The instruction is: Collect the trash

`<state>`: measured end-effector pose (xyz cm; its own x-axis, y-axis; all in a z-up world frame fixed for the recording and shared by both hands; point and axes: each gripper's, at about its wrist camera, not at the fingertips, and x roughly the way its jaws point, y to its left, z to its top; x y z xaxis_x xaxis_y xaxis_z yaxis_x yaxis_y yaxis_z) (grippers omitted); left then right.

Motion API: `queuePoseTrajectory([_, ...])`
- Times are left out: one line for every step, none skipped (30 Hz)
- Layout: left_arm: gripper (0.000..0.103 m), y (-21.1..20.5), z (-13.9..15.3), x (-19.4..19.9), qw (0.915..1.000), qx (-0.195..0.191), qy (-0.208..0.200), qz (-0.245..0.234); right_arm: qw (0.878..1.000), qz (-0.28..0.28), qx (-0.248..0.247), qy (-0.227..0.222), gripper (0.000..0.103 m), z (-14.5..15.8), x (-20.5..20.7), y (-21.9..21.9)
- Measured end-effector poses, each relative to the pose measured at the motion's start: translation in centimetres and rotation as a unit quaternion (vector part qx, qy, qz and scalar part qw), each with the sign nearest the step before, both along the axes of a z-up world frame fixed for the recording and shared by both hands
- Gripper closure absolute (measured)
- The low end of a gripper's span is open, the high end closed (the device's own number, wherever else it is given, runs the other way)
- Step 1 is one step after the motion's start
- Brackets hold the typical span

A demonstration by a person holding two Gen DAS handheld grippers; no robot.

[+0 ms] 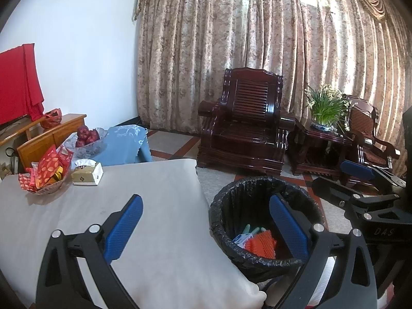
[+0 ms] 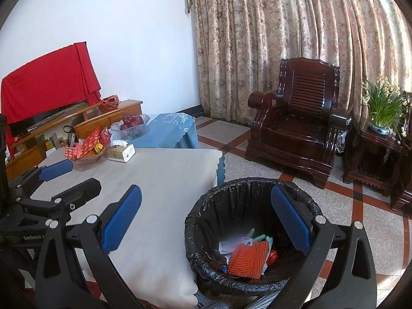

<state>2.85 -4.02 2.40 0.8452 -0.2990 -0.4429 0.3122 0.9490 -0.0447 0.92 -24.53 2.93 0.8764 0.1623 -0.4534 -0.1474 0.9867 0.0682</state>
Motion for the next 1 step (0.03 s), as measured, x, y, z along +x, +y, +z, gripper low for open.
queuePoseTrajectory([0.006,0.06,-0.05,0.00,1.0000,0.000,0.000,0.000,1.000,0.000,0.000,0.001,0.005,0.02,0.08,0.14])
